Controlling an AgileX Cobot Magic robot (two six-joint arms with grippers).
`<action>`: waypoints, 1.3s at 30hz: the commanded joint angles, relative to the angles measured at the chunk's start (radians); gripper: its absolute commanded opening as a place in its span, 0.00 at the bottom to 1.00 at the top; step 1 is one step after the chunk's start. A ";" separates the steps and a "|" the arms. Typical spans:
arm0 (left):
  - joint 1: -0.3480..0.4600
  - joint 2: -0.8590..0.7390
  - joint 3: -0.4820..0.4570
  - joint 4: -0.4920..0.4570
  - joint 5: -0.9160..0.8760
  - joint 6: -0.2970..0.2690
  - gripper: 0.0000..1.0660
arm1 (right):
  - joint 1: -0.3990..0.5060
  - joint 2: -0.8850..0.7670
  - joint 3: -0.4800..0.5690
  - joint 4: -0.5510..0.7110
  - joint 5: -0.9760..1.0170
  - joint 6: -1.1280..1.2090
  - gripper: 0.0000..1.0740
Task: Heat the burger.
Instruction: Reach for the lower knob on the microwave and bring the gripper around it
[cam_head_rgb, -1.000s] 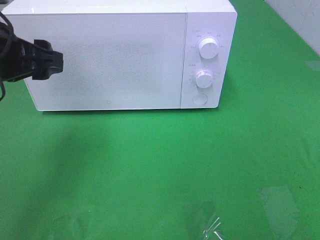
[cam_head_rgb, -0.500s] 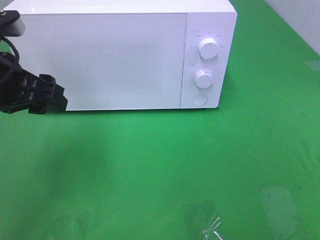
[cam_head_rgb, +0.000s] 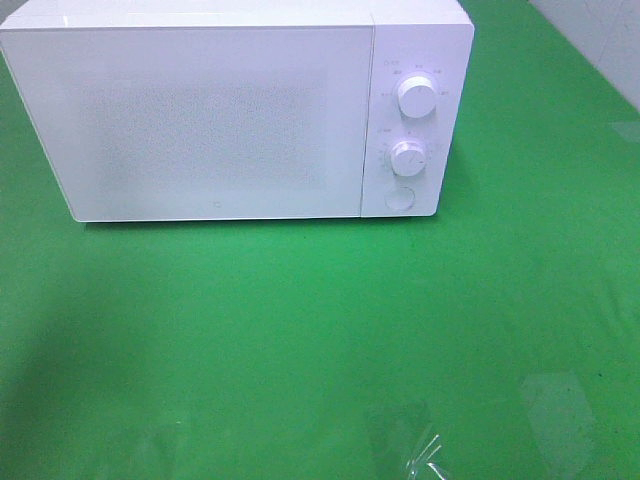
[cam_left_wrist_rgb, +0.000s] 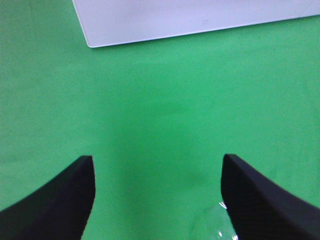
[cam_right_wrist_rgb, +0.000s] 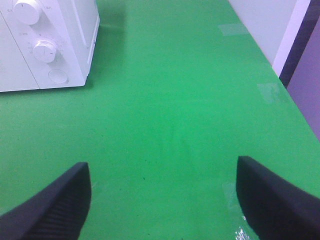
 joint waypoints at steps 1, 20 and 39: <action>0.007 -0.062 0.029 -0.024 0.019 -0.004 0.62 | 0.002 -0.027 0.002 -0.002 -0.008 -0.012 0.70; 0.007 -0.648 0.213 0.021 0.193 -0.017 0.62 | 0.002 -0.027 0.002 -0.002 -0.008 -0.012 0.69; 0.007 -0.980 0.268 0.037 0.306 -0.008 0.62 | 0.002 -0.027 0.002 -0.002 -0.008 -0.012 0.69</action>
